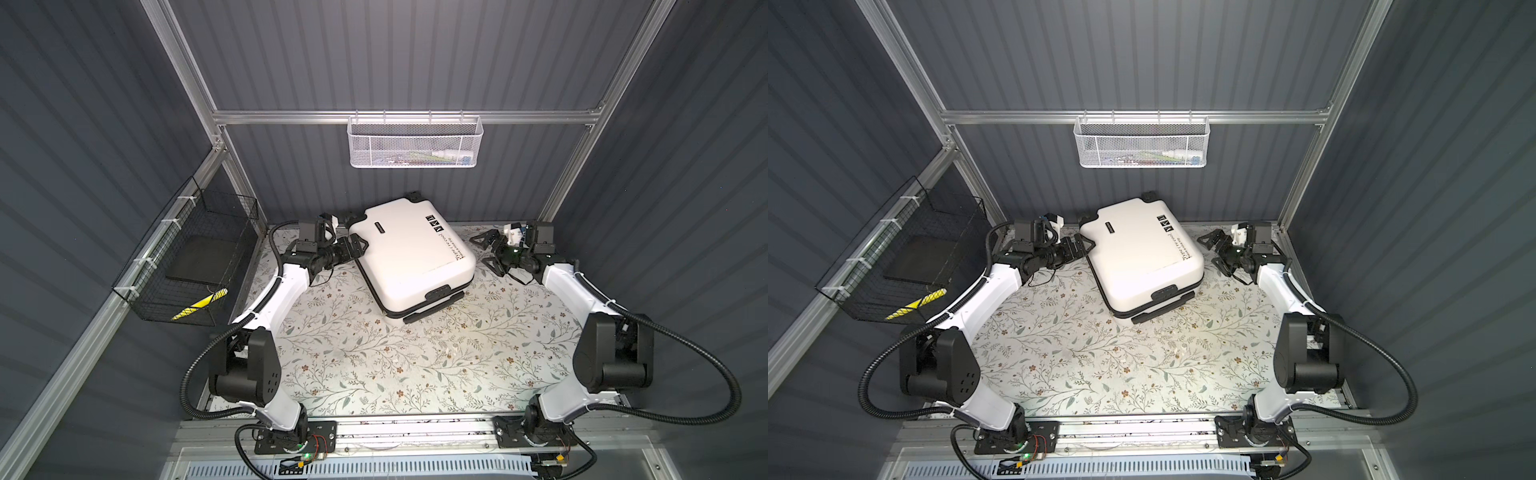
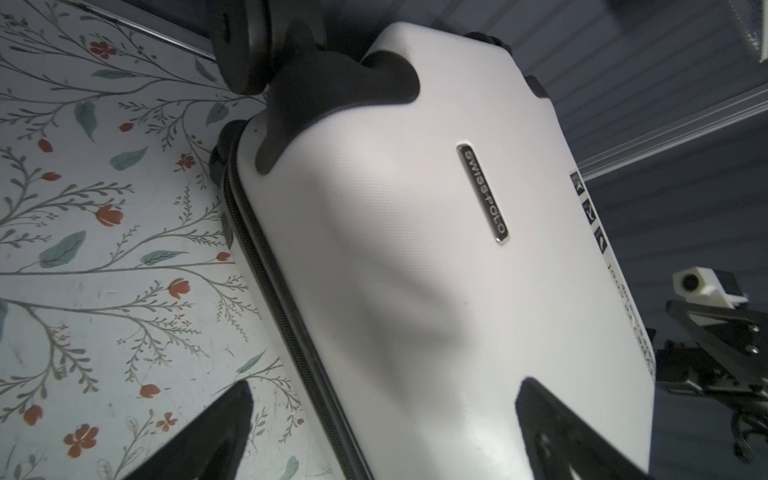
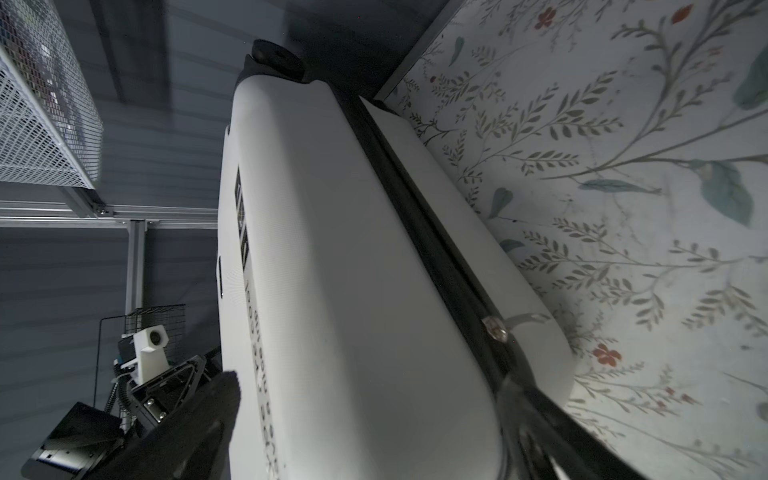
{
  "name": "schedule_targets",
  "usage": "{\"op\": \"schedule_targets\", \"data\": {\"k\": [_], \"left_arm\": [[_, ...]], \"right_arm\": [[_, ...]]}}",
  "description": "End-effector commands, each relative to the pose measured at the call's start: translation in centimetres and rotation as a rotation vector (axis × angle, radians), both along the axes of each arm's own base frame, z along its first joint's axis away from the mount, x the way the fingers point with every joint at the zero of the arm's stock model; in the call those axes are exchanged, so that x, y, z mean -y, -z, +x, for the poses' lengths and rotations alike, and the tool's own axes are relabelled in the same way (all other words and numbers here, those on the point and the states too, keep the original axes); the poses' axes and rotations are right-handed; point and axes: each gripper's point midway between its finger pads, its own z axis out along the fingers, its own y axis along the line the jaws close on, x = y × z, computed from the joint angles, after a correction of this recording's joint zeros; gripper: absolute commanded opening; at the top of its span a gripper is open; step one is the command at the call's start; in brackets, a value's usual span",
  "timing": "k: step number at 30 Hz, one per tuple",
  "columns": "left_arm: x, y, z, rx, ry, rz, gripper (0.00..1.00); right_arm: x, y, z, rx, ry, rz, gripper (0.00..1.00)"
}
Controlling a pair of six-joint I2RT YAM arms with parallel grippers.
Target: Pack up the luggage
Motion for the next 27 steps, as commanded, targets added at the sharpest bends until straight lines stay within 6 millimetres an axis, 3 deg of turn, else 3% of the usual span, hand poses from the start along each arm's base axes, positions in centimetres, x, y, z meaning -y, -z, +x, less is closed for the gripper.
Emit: {"op": "schedule_targets", "data": {"k": [1, 9, 20, 24, 27], "left_arm": [[1.4, -1.2, 0.7, 0.018, 0.065, -0.057, 1.00], [2.5, -0.2, 1.4, -0.016, 0.104, -0.107, 1.00], [2.9, 0.8, 1.0, -0.042, 0.141, -0.109, 1.00], [2.9, 0.5, 0.7, -0.034, 0.154, -0.103, 1.00], [3.0, 0.4, 0.6, -0.031, 0.167, -0.104, 1.00]], "right_arm": [[-2.3, -2.4, 0.6, 0.060, -0.070, 0.081, 0.99], [-5.9, -1.1, -1.8, 0.043, -0.161, 0.082, 0.99], [-10.3, 1.0, -8.6, 0.028, -0.251, 0.088, 0.99], [-9.8, 0.6, -10.6, 0.051, -0.238, 0.066, 0.99], [-8.1, 0.5, -11.9, 0.064, -0.190, -0.038, 0.99]]}}
